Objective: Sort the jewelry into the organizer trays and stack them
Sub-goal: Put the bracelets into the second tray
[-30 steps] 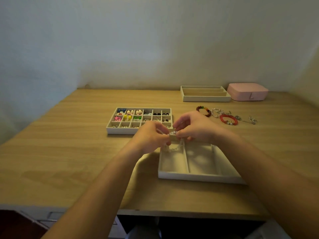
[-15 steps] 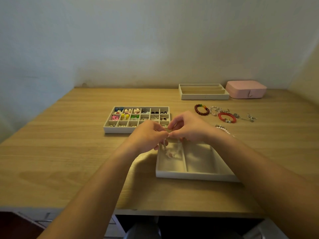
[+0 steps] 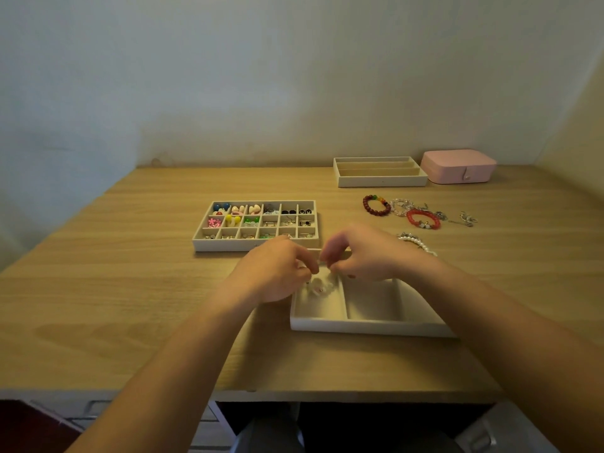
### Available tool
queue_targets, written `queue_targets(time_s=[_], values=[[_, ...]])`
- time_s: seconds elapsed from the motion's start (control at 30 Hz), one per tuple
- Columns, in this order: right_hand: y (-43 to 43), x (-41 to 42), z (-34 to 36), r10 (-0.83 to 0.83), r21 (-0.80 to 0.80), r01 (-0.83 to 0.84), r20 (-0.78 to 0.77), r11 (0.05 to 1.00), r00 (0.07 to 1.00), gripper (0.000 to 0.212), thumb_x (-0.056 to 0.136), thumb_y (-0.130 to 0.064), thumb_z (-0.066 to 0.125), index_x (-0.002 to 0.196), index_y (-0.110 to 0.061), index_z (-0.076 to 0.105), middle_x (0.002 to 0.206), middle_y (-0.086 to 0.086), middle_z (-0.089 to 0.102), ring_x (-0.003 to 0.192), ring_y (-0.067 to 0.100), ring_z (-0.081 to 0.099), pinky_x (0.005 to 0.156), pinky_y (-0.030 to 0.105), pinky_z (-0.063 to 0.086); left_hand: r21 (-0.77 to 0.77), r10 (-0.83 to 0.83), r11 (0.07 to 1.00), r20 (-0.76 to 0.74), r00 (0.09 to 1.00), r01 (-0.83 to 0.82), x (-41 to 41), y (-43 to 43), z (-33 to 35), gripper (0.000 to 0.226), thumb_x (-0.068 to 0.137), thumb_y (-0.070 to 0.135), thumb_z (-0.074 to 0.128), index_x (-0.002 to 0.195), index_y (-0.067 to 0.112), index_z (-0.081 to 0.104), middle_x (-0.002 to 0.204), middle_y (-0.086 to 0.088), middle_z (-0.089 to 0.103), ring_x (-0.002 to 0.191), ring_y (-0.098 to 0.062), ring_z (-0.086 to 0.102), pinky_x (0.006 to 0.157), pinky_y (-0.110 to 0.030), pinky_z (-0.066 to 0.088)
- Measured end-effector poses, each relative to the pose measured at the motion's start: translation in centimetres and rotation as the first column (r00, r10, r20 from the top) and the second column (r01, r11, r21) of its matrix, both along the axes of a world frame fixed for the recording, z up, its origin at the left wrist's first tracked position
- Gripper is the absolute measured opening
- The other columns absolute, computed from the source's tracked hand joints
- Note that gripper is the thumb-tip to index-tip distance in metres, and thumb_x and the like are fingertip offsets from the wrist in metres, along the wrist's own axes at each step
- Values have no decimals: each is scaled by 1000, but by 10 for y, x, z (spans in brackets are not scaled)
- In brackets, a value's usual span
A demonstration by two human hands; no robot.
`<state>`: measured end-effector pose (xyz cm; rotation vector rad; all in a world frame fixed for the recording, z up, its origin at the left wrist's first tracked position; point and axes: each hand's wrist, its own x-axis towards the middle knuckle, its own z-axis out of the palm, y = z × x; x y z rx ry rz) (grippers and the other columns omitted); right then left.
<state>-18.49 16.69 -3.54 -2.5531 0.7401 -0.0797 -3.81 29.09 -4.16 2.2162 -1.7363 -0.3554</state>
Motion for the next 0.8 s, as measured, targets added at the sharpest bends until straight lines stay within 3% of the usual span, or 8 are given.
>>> queue_targets(time_s=[0.1,0.23,0.37,0.67,0.8], values=[[4,-2,0,25,-55,-27,-32,998,999,21,93,-23,70,112,-28,77,103,-13,72,97,4,65,90,33,57,57,4,998,93,996,-10,1,-1,1,14,93,45,60,103,45,71,106,9,49,99,-14,55,86,-33,49],[11,-1,3,17,-149,-32,-101,988,995,21,94,-26,64,109,-32,77,101,-17,71,93,5,65,85,37,59,74,0,997,170,985,-13,1,-2,1,18,89,52,62,105,45,67,103,9,47,98,-14,52,82,-33,46],[18,2,3,25,-219,-58,-150,974,988,27,93,-21,56,106,-35,77,105,-15,72,94,10,65,82,36,58,99,-55,994,164,985,39,3,-5,3,29,83,57,68,109,44,68,102,9,47,98,-15,54,85,-35,50],[16,0,-1,1,-195,-31,-152,980,988,24,90,-22,59,101,-30,79,98,-14,72,89,8,64,81,40,60,111,-85,991,131,988,71,7,-9,-4,24,81,49,73,104,43,68,85,18,46,87,-15,53,73,-31,47],[16,1,-2,-4,-184,-27,-166,983,986,20,89,-22,60,95,-25,79,90,-9,73,82,11,66,76,42,61,93,-74,994,186,980,57,3,-11,-7,21,81,43,73,100,42,63,91,12,49,89,-16,53,72,-32,47]])
